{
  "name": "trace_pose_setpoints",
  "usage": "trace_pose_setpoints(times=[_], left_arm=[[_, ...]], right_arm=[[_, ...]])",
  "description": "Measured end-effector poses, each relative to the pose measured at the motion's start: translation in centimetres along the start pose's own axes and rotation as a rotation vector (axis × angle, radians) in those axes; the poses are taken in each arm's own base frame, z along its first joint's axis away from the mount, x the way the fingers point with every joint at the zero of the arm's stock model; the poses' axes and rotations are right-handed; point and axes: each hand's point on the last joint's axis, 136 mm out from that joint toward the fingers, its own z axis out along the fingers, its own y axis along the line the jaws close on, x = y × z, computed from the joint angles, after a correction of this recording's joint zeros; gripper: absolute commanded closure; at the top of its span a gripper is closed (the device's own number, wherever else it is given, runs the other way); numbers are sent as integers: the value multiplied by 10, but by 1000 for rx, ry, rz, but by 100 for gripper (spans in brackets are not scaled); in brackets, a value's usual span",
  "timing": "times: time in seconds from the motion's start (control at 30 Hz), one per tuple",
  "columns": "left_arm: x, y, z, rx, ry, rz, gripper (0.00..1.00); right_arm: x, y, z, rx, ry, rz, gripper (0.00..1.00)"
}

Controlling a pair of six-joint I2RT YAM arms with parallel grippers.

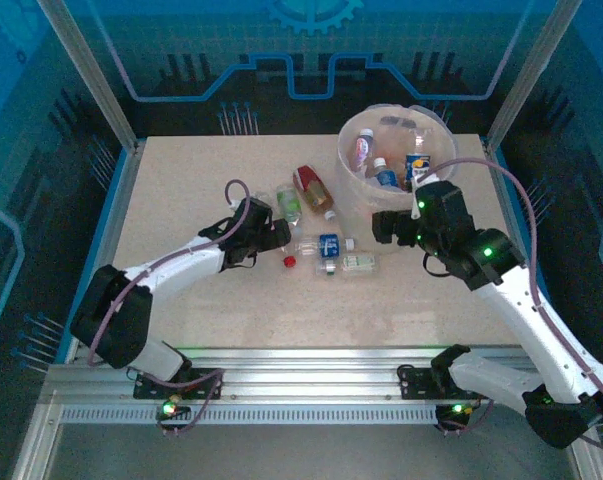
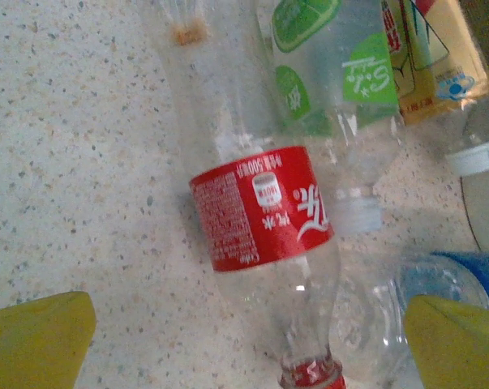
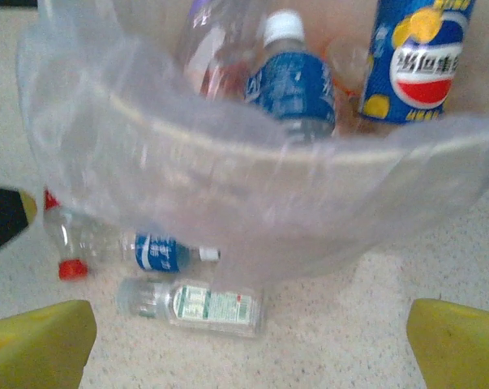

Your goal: Put the plastic bottles in the bin

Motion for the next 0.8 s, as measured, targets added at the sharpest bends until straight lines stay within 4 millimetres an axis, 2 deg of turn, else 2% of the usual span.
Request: trace_pose_setpoints(times=[0.13, 0.3, 0.53, 0.8], left_arm=[[-11, 10, 17, -38, 3, -31, 1], [-21, 19, 38, -71, 15, -59, 1], [-19, 20, 61, -76, 58, -72, 1], [-13, 22, 73, -75, 91, -79, 1]], right_arm=[[15, 2, 2, 9, 26, -14, 0], [17, 1, 0, 20, 21, -12, 0], [14, 0, -1, 31, 4, -9, 0], [15, 1, 4, 34, 13, -12, 0]])
